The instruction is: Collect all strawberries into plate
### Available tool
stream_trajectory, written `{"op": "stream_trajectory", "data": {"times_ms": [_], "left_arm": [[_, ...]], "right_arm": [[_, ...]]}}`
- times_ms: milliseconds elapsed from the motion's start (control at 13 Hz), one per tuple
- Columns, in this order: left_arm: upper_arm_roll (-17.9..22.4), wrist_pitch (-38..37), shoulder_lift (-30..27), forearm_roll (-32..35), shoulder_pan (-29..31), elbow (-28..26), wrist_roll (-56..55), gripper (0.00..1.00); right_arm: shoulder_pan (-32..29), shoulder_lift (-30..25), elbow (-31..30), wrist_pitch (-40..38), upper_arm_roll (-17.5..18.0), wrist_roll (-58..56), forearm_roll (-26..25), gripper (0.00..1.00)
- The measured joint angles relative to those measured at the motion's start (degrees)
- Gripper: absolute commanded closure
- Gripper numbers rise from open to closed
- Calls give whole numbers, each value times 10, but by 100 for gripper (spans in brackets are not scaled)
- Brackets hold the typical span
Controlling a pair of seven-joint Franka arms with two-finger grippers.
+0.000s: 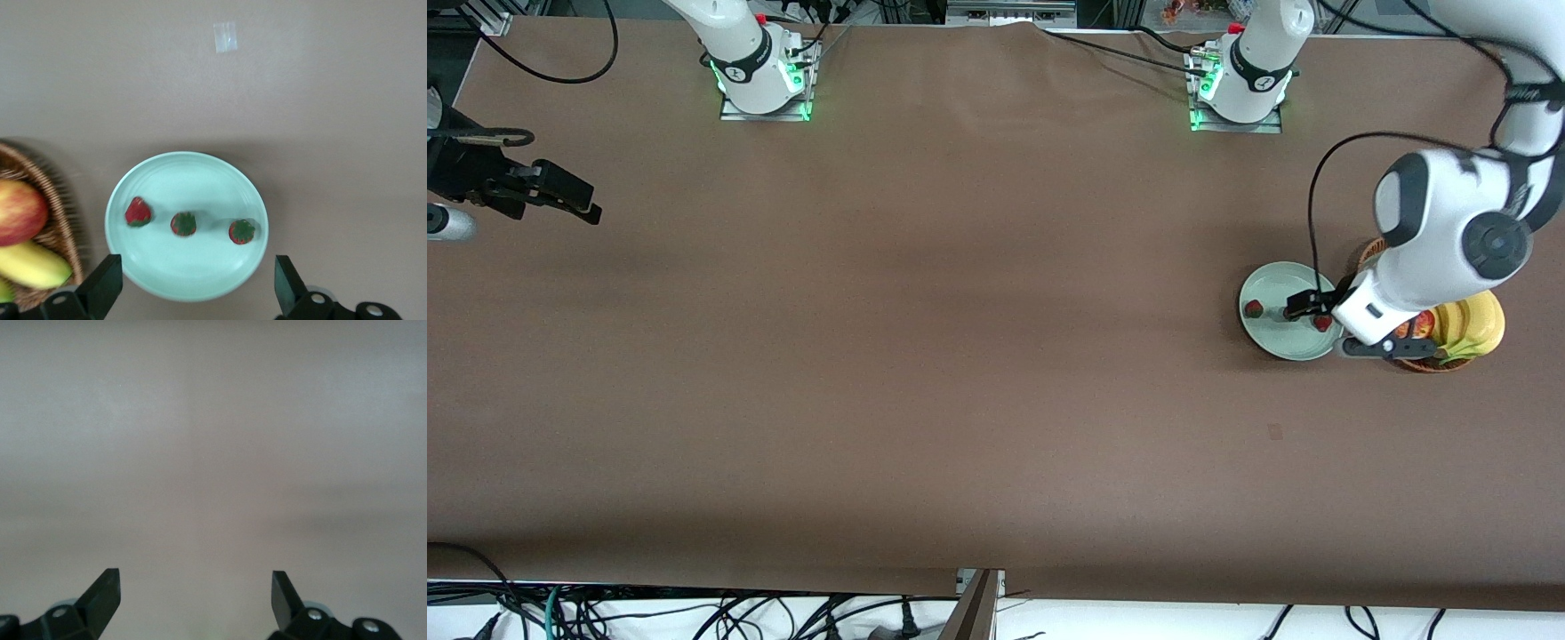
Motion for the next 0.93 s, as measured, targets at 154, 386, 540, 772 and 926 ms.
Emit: {"op": "stream_trajectory", "data": {"times_ms": [154,386,540,772,926], "left_arm": [[-5,-34,-48,0,-1,4,1,0],[-11,-81,-101,0,-5,11,1,0],[-18,-144,-115,-1,-6,50,1,0],[-21,-203,-116,-1,-8,108,0,0],[-21,-230,-115,-5,-8,130,0,0]], "right_arm": [[0,0,0,0,0,0,0,0],[0,0,0,0,0,0,0,0],[0,0,0,0,0,0,0,0],[0,0,0,0,0,0,0,0],[0,0,0,0,0,0,0,0]]}}
